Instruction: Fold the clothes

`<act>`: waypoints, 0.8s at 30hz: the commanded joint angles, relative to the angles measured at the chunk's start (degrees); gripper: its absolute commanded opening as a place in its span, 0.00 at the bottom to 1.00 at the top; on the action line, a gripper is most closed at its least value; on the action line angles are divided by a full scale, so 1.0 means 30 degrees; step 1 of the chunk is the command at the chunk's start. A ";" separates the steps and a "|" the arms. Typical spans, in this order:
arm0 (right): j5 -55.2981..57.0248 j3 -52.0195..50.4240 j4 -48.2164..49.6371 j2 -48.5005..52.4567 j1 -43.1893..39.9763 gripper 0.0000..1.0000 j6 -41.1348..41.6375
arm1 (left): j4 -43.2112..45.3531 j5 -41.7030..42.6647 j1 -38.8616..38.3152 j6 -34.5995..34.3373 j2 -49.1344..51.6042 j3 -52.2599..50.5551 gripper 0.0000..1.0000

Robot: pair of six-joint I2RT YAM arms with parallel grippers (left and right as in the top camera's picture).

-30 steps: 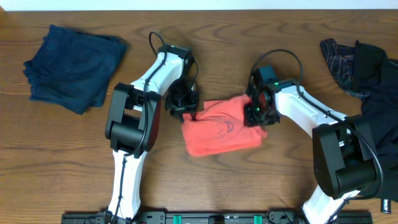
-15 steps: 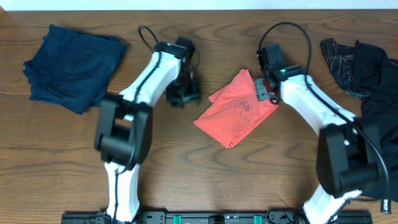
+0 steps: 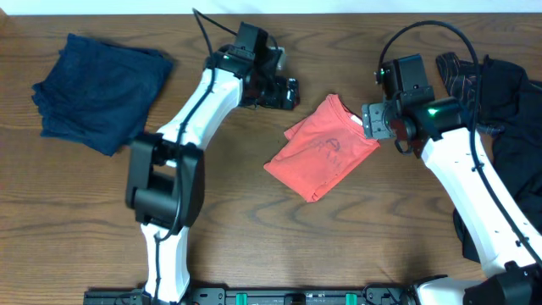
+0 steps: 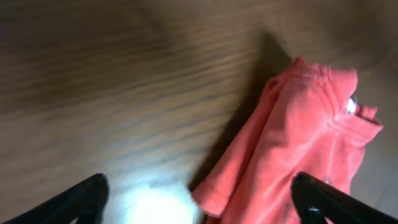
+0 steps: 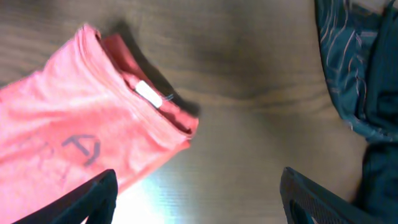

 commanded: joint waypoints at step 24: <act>-0.0051 0.0146 -0.2288 -0.1953 -0.0619 0.81 0.0634 | 0.0984 0.1778 -0.2455 0.1450 0.3402 -0.0051 0.06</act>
